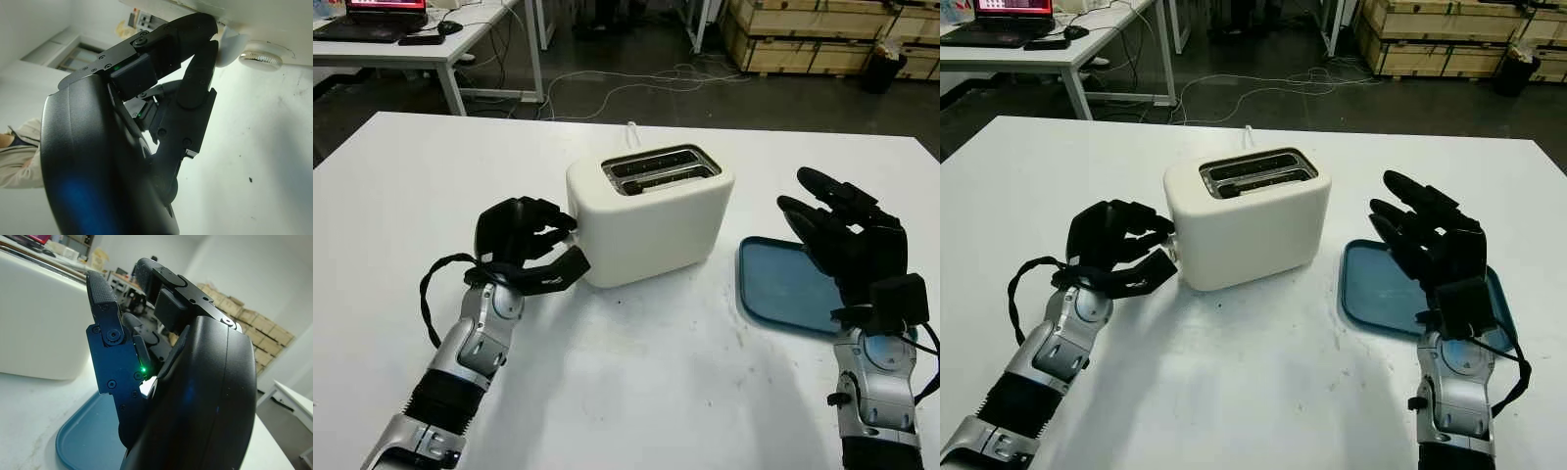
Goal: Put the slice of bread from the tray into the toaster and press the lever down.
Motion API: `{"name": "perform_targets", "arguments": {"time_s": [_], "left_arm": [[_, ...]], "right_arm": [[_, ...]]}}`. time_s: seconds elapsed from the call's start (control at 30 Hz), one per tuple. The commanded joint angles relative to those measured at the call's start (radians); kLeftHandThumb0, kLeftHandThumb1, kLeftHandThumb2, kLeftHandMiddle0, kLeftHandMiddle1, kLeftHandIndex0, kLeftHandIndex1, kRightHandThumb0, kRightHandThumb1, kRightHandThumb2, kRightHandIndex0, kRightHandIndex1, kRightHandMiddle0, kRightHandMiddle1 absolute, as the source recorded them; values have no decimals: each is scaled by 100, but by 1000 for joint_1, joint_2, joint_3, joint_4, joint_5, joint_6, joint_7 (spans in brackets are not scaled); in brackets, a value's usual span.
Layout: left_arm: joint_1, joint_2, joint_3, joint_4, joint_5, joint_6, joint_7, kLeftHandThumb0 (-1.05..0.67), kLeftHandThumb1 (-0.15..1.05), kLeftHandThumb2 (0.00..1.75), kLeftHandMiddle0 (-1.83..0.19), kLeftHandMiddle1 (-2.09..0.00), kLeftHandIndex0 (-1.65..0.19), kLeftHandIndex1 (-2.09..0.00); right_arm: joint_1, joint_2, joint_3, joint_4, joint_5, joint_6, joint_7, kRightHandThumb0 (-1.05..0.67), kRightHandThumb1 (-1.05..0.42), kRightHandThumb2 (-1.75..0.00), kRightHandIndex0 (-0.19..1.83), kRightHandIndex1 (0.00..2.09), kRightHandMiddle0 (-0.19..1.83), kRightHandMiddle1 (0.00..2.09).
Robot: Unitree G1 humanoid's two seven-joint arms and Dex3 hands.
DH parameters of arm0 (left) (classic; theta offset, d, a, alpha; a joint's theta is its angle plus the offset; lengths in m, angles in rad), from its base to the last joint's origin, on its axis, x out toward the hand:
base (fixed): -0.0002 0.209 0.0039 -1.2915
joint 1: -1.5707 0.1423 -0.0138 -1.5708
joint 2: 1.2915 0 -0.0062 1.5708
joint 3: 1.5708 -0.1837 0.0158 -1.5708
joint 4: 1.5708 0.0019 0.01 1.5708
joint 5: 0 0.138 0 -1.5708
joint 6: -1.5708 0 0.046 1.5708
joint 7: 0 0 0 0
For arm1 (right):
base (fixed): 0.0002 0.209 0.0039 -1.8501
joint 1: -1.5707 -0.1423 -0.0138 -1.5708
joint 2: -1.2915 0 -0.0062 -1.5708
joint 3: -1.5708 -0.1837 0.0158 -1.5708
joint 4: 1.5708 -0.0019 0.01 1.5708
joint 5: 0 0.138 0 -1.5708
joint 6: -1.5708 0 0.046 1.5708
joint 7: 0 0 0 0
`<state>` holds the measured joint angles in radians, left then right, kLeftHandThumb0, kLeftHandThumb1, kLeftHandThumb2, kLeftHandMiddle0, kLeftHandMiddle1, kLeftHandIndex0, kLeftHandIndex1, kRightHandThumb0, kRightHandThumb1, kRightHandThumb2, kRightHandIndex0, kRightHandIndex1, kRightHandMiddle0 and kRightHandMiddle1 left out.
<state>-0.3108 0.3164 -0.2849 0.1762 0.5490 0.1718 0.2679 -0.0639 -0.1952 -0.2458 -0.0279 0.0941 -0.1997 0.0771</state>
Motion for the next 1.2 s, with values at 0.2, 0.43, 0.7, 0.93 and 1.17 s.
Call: {"name": "perform_targets", "arguments": {"time_s": [0.2, 0.43, 0.7, 0.93, 1.17], "left_arm": [[79, 27, -157, -41, 62, 8, -212, 14, 81, 0, -77, -128, -120, -2], [61, 51, -97, -133, 47, -4, -234, 20, 80, 0, -78, -124, -121, -2], [40, 82, -67, -161, 62, -37, -244, 23, 78, 0, -88, -113, -124, -3], [2, 142, -23, -158, 71, -120, -234, 23, 70, 1, -88, -135, -129, -4], [-16, 162, 23, -181, 67, -144, -260, 23, 71, 0, -92, -129, -128, -4]], "right_arm": [[-10, 6, 18, -2, 0, -1, -6, -50, -85, 0, 96, 0, 85, 0], [-7, 8, 20, 0, 6, -3, -5, -50, -85, 0, 95, 0, 84, 0], [-3, 9, 21, -6, 10, 8, -5, -49, -85, 0, 94, 0, 83, 0], [1, 10, 25, -10, 8, 14, -5, -48, -85, 0, 93, 0, 83, 0], [2, 12, 29, -13, 11, 22, -5, -46, -85, 0, 93, 0, 83, 0]]}}
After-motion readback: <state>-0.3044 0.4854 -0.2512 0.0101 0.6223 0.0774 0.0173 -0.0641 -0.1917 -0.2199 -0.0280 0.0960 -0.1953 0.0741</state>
